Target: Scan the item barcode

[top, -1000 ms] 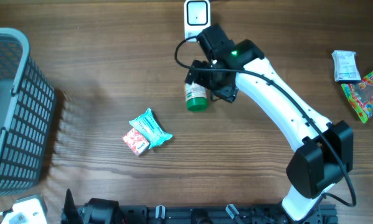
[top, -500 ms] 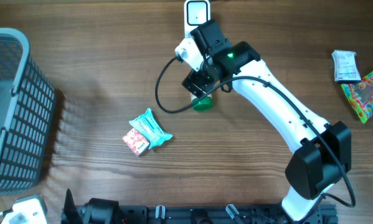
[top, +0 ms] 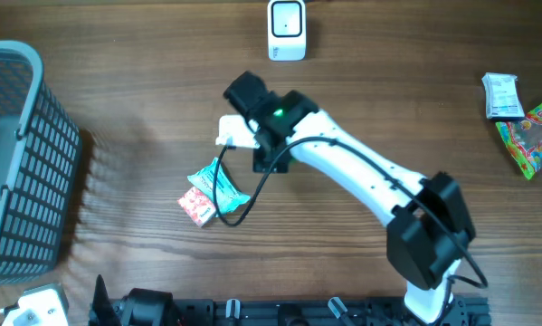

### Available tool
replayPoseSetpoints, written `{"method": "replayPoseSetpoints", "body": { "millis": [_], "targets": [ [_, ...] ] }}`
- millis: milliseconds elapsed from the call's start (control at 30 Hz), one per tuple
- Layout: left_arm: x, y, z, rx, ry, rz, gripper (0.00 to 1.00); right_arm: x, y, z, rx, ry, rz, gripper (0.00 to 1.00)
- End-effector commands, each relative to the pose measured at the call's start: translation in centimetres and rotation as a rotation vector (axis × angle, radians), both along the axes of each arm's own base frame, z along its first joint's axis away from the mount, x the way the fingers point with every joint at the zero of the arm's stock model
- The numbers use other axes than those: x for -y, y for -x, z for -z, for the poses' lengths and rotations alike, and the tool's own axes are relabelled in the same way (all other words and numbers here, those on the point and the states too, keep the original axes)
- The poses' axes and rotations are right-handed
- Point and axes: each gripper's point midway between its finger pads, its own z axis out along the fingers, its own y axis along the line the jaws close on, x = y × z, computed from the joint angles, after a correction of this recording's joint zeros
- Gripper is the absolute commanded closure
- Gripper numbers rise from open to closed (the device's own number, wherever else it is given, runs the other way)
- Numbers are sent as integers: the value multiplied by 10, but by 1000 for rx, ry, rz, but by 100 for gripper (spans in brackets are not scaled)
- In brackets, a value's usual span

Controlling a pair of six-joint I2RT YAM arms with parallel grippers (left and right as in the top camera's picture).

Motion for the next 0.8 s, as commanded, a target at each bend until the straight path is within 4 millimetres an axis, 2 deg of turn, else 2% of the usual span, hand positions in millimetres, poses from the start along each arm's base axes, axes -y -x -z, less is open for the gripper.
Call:
{"method": "replayPoseSetpoints", "body": {
  "millis": [0, 133, 233, 367, 500, 667, 767],
  "targets": [
    [1, 1, 0, 13, 13, 0, 0, 3, -5, 19, 16, 82, -57, 0],
    [1, 1, 0, 13, 13, 0, 0, 0, -14, 23, 59, 138, -169, 0],
    [1, 1, 0, 13, 13, 0, 0, 1, -14, 22, 61, 162, -221, 0],
    [1, 1, 0, 13, 13, 0, 0, 12, -3, 26, 6, 239, -320, 0],
    [1, 1, 0, 13, 13, 0, 0, 15, 13, 32, -77, 237, -402, 0],
    [1, 1, 0, 13, 13, 0, 0, 20, -2, 36, -65, 213, -368, 0],
    [1, 1, 0, 13, 13, 0, 0, 29, -17, 57, -76, 228, -332, 0]
  ]
}}
